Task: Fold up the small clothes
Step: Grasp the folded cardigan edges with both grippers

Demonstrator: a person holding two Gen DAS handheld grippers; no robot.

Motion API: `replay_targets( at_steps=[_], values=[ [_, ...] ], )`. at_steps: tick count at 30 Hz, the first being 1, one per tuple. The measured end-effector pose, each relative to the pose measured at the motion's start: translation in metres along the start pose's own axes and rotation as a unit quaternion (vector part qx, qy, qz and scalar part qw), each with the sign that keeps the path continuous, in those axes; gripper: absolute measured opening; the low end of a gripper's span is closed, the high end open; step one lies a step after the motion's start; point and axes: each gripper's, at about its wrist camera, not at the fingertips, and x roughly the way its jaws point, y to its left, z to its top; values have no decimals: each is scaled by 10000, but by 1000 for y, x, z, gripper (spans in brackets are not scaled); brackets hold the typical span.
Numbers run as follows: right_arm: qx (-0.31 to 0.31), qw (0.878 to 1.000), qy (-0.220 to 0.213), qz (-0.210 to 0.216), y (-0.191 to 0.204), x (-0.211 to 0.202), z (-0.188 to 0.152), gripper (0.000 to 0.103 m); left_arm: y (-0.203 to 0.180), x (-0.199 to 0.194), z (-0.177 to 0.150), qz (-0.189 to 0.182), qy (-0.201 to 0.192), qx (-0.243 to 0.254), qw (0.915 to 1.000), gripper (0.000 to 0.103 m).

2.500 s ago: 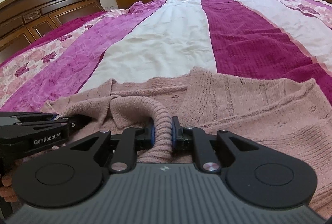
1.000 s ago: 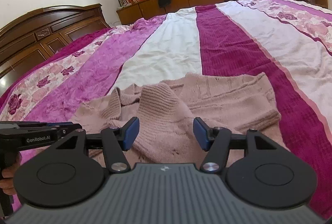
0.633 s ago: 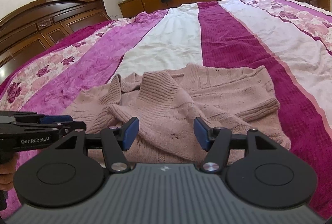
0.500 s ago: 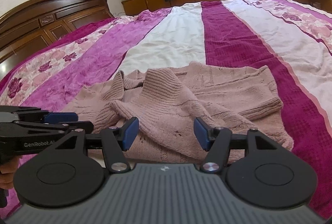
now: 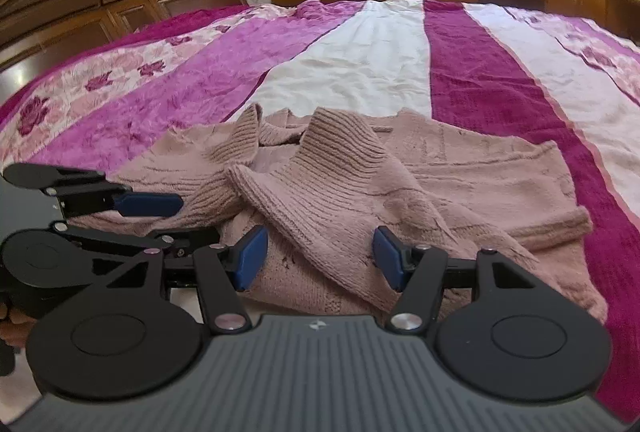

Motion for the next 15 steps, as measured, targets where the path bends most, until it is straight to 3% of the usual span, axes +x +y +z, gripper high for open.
replay_targets(
  at_steps=[2,5,6,10,12,15],
  values=[
    [-226,9997,-32,-33,4,5,-1,66,-1,0,-1,89,-43,93,9999,21],
    [-611,9980,-78,-114,10,10,-4,66,7,-1,2,88,-46,6,10000,14],
    [-739,9971,-104,-157,12,11,-6,62,10,-2,2,69,-50,-39,10000,13],
    [-1150,9923,-241,-391,17,10,-10,21,19,-8,7,252,-167,-81,9995,13],
    [-1099,9924,-347,-441,14,5,-6,11,27,-11,11,399,-244,-134,9988,12],
    [-1067,9903,-612,-646,4,-7,5,8,44,-14,19,714,-362,-145,9967,12]
  ],
)
